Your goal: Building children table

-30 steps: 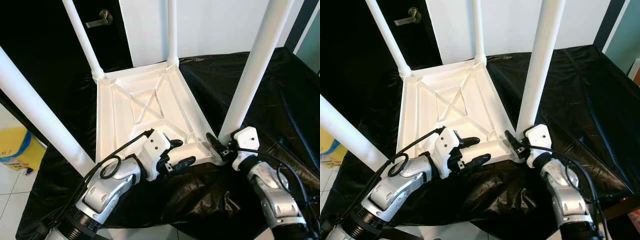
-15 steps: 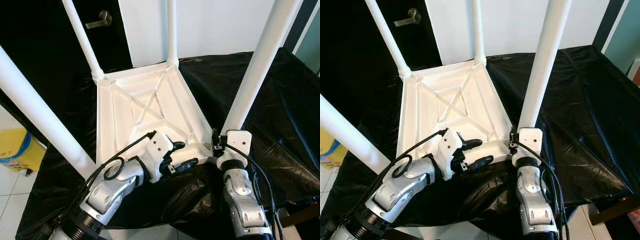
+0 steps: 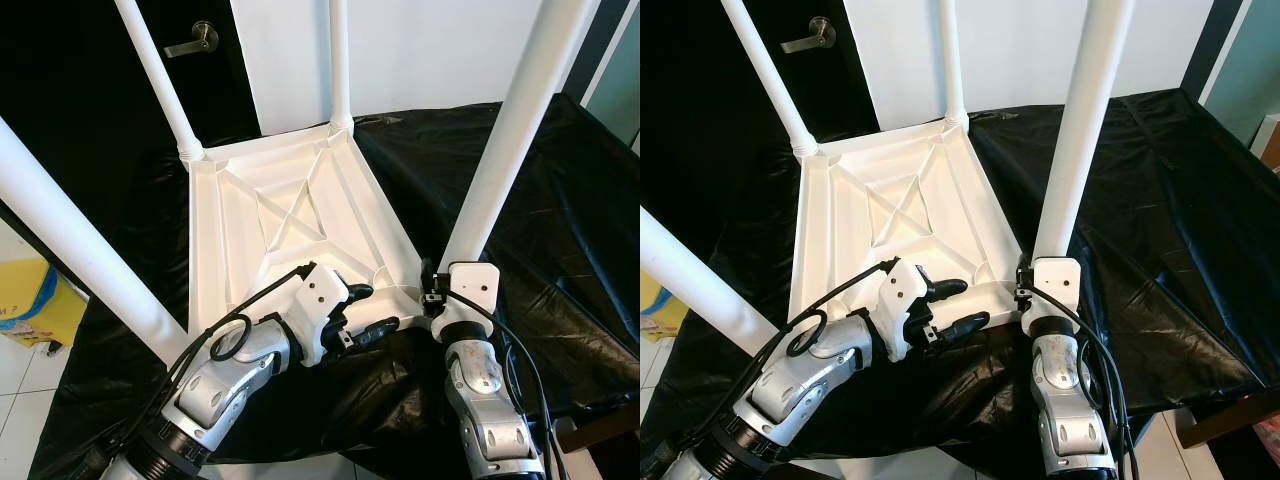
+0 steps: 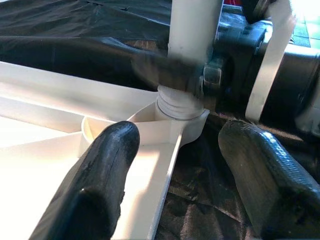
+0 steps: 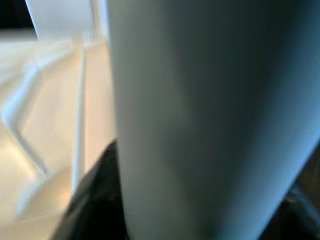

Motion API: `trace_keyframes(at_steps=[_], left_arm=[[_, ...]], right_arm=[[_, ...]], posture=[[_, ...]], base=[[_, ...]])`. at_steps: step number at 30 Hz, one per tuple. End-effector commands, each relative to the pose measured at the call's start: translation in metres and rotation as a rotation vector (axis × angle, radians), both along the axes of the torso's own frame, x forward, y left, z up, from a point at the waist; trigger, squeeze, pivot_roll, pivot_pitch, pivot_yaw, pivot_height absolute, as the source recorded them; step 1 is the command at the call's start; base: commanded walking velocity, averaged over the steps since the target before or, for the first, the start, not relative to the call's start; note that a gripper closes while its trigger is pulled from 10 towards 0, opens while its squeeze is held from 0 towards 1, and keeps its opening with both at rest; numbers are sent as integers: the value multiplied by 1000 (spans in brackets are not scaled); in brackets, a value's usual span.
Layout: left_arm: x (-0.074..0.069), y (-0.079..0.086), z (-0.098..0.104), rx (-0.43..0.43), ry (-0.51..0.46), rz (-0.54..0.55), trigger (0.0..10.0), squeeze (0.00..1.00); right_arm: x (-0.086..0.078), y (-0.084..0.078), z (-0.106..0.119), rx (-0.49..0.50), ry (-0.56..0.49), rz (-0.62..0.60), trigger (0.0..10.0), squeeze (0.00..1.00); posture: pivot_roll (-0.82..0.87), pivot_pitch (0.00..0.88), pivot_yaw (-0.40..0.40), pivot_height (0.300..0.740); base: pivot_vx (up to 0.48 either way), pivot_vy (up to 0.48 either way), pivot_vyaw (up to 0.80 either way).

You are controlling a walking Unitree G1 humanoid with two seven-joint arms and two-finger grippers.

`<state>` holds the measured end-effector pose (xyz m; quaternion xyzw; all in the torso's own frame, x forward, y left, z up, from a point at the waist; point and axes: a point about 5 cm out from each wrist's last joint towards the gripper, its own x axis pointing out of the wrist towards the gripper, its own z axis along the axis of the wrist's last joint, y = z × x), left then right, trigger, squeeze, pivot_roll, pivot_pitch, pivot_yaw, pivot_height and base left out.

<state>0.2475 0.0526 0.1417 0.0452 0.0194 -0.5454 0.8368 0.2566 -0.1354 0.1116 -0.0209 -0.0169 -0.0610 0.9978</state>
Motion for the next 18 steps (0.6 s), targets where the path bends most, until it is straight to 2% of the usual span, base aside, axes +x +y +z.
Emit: trace_keyframes(at_steps=[1,7,9,16,17,18], left_arm=[[-8,-2,-2,6,16,-148,10000,0],[-8,-1,-2,4,16,-144,10000,0],[-9,-1,-2,4,17,-145,10000,0],[-8,-1,-1,6,16,-146,10000,0],[-8,0,-1,8,15,-146,10000,0],[-7,1,0,10,13,-147,10000,0]], right_arm=[[-7,1,-19,20,99,-20,10000,1000],[-7,-1,-11,24,48,5,10000,1000],[-8,-10,-5,16,5,38,10000,1000],[-9,-21,1,7,-36,102,10000,1000],[-10,-24,3,4,-45,149,10000,1000],[-10,-26,4,3,-49,208,10000,835]], posture=[[-253,48,66,740],[-252,52,65,740],[-247,60,66,740],[-241,64,68,740],[-233,66,76,740],[-227,69,81,740]], base=[[0,0,0],[0,0,0],[0,0,0],[0,0,0],[0,0,0],[0,0,0]])
